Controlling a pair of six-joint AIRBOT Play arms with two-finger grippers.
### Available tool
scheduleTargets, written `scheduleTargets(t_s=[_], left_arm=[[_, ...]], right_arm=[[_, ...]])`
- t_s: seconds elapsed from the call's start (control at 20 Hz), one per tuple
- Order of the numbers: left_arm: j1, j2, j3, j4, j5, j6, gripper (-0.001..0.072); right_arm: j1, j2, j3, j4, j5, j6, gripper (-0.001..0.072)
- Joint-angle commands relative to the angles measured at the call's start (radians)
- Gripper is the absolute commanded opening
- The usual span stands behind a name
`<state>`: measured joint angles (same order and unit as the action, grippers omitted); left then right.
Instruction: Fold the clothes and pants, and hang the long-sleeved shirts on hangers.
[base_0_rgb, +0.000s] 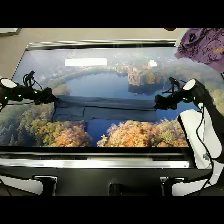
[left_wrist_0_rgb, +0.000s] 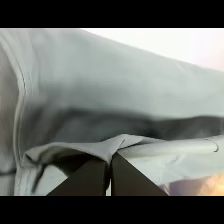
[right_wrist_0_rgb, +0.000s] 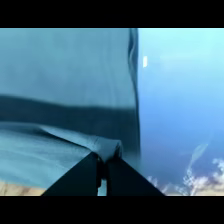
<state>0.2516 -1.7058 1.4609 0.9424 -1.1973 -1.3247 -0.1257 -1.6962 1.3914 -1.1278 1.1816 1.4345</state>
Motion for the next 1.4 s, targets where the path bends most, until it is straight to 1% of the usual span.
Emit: scheduleTargets(t_s=[0.0, 0.05, 0.15, 0.25, 0.3, 0.35, 0.45, 0.5, 0.55, 0.6, 0.65, 0.7, 0.8, 0.9, 0.95, 1.0, 1.1, 1.35], left_arm=[[-0.004, -0.081, 0.065, -0.007, -0.008, -0.011, 0.002], [-0.004, -0.091, 0.065, -0.014, -0.006, -0.011, 0.0021], [-0.005, -0.109, 0.065, -0.026, -0.007, -0.011, 0.0024], [-0.01, -0.117, 0.065, -0.032, -0.002, -0.011, 0.003], [-0.014, -0.117, 0.065, -0.034, 0.007, -0.011, 0.0065], [-0.019, -0.117, 0.065, -0.034, 0.013, -0.011, 0.0065], [-0.029, -0.117, 0.065, -0.034, 0.024, -0.011, 0.0066], [-0.032, -0.117, 0.065, -0.034, 0.029, -0.011, 0.0103], [-0.033, -0.117, 0.065, -0.034, 0.03, -0.011, 0.0253], [-0.033, -0.116, 0.066, -0.034, 0.027, -0.011, 0.0404], [-0.031, -0.111, 0.071, -0.033, 0.017, -0.011, 0.0447], [-0.026, -0.103, 0.084, -0.033, 0.003, -0.011, 0.0456], [-0.011, -0.076, 0.118, -0.033, -0.018, -0.011, 0.0456], [0.0, -0.038, 0.143, -0.033, -0.018, -0.01, 0.0456], [0.004, -0.023, 0.153, -0.033, -0.018, -0.011, 0.0456], [0.004, -0.012, 0.155, -0.033, -0.018, -0.011, 0.0456], [0.002, 0.001, 0.155, -0.034, -0.019, -0.011, 0.0456], [-0.005, 0.002, 0.155, -0.034, -0.026, -0.023, 0.0456]], right_arm=[[0.006, -0.027, 0.026, -0.029, -0.03, 0.029, 0.0032], [0.006, -0.027, 0.026, -0.029, -0.033, 0.029, 0.0033], [0.006, -0.027, 0.026, -0.024, -0.038, 0.029, 0.0091], [0.006, -0.027, 0.026, -0.001, -0.037, 0.029, 0.0094], [0.006, -0.027, 0.026, 0.016, -0.037, 0.029, 0.0145], [0.006, -0.027, 0.026, 0.034, -0.039, 0.029, 0.0239], [0.006, -0.027, 0.026, 0.064, -0.042, 0.029, 0.0338], [0.005, -0.027, 0.026, 0.076, -0.043, 0.03, 0.0387], [0.005, -0.026, 0.026, 0.083, -0.043, 0.046, 0.0434], [0.001, -0.024, 0.031, 0.082, -0.031, 0.075, 0.0441], [-0.01, -0.024, 0.046, 0.08, -0.004, 0.102, 0.0448], [-0.033, -0.024, 0.071, 0.08, 0.036, 0.122, 0.0485], [-0.109, -0.024, 0.112, 0.128, 0.112, 0.119, 0.0498], [-0.193, -0.042, 0.113, 0.239, 0.175, 0.044, 0.0505], [-0.222, -0.065, 0.112, 0.302, 0.212, 0.013, 0.0548], [-0.242, -0.097, 0.112, 0.357, 0.248, -0.012, 0.0553], [-0.251, -0.154, 0.112, 0.385, 0.272, -0.022, 0.0554], [-0.212, -0.237, 0.112, 0.41, 0.256, -0.047, 0.0553]])
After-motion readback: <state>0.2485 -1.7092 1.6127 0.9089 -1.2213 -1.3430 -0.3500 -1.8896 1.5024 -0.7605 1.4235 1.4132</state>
